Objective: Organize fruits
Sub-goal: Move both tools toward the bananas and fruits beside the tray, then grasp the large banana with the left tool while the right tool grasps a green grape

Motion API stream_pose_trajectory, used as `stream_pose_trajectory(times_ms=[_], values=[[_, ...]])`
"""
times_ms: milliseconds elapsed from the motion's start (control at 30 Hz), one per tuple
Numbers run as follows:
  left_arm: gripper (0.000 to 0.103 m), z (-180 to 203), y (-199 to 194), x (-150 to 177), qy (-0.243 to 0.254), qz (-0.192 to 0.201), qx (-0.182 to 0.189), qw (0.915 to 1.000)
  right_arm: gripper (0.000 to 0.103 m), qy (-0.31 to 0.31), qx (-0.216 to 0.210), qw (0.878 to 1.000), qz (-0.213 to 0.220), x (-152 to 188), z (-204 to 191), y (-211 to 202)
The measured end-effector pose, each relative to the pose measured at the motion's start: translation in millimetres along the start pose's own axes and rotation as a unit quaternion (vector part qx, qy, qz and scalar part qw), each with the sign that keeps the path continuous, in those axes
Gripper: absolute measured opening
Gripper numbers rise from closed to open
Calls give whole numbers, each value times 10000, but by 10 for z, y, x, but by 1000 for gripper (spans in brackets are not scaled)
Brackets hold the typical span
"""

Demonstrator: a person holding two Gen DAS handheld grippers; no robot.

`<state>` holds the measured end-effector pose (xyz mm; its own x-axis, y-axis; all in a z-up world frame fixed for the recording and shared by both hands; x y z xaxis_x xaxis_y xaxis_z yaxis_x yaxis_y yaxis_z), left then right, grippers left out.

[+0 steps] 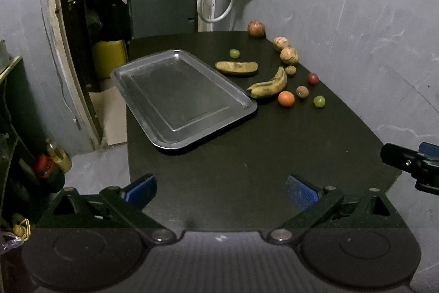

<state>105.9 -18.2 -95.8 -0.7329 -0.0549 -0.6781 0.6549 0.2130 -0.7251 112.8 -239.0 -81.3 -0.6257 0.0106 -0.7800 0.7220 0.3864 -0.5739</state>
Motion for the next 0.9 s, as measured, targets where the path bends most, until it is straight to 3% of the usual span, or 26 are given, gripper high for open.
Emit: stream_pose_trajectory(times_ms=[400, 533, 900], values=[[103, 35, 392, -39, 66, -678, 133, 9976, 102, -43, -121, 9996, -238, -110, 102, 382], [103, 37, 538, -134, -55, -939, 377, 9949, 102, -272, -120, 9991, -290, -203, 122, 527], [103, 172, 929, -593, -36, -1086, 694, 9917, 102, -739, -53, 9954, -600, -411, 322, 1002]])
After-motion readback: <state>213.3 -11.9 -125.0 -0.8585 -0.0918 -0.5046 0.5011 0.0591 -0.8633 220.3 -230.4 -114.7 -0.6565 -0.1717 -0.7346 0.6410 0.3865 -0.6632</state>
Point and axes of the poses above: each gripper's, at about its wrist camera, not at the fingertips, and y roughly the way its jaws point, z to its right, x to its underside, the point moved 8 cm from there along y, roughly the way its jaws point, and after that the axes turned 15 degrees about -x, right-handed, at the moved point
